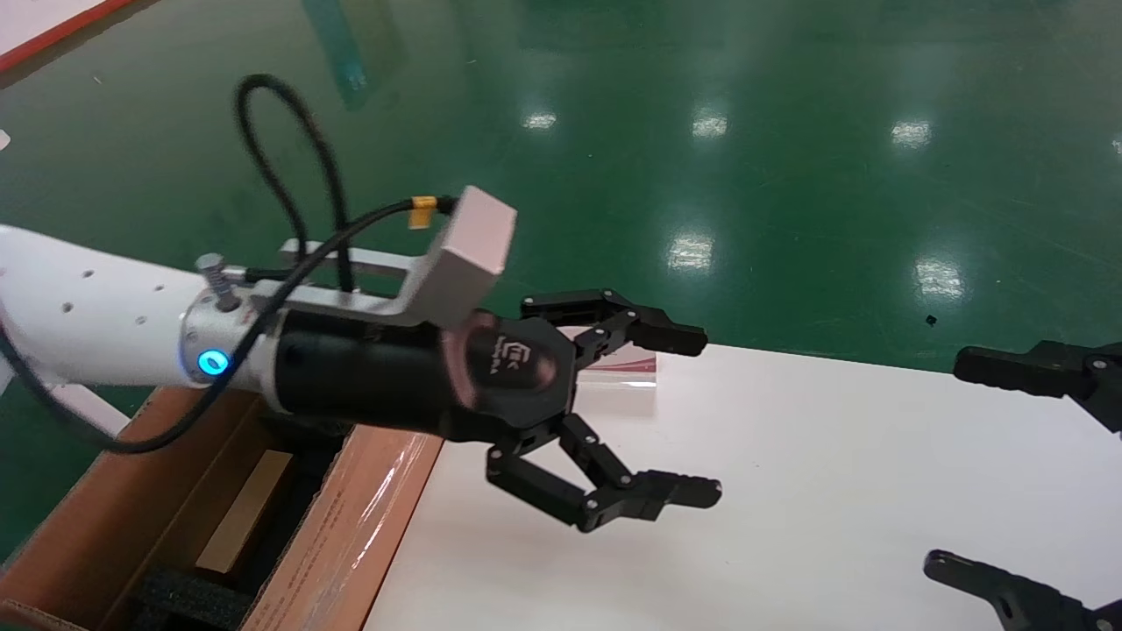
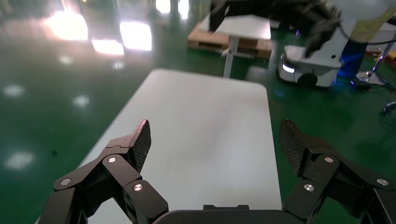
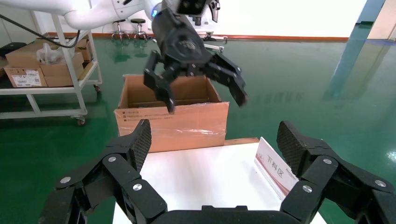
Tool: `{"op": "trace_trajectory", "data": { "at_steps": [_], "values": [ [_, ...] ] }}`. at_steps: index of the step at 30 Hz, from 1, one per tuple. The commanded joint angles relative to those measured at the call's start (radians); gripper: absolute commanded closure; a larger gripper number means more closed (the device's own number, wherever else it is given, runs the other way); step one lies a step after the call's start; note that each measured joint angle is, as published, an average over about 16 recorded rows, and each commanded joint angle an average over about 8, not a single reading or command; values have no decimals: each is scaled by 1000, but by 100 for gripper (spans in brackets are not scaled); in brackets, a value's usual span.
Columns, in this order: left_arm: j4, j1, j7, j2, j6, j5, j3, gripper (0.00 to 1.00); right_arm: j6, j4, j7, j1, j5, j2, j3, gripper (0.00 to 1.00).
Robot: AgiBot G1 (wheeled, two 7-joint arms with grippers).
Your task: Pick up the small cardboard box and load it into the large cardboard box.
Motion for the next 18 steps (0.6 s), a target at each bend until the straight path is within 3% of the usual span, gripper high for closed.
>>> {"op": "trace_trajectory", "data": {
  "at_steps": [1, 8, 18],
  "values": [
    [-7, 52, 27, -3, 23, -8, -73, 0, 0, 0, 0, 0, 0, 0, 1, 0],
    [-26, 202, 106, -10, 88, -33, -284, 0, -1, 1, 2, -1, -2, -1, 3, 0],
    [-28, 220, 117, -11, 96, -36, -309, 0, -2, 2, 4, -2, -5, -2, 7, 0]
  ]
}}
